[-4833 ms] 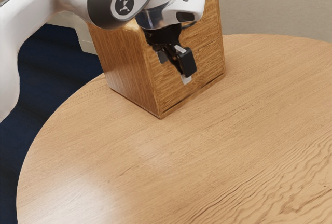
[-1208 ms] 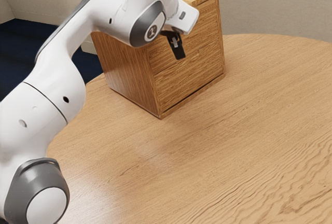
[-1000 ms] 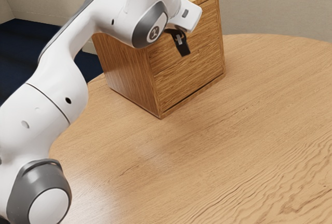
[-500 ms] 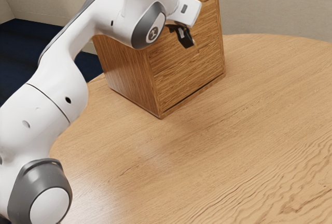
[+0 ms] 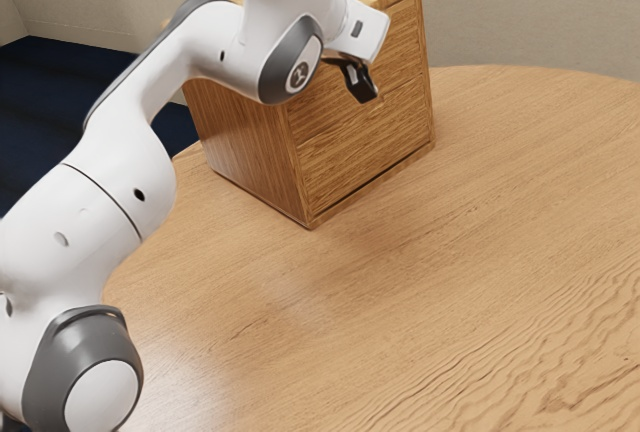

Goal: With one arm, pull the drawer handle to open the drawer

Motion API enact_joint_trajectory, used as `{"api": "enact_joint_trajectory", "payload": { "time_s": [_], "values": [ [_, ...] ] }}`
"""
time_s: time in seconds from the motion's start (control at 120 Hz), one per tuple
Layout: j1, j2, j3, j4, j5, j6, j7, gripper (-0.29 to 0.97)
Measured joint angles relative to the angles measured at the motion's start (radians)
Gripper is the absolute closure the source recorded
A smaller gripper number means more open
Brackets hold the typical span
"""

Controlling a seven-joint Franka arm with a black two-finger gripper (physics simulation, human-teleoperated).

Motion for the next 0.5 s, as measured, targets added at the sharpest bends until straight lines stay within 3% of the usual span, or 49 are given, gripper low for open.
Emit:
{"api": "enact_joint_trajectory", "payload": {
  "time_s": [0.5],
  "values": [
    [-0.027, 0.012, 0.0, -0.001, -0.048, 0.004, -0.003, -0.02]
  ]
}}
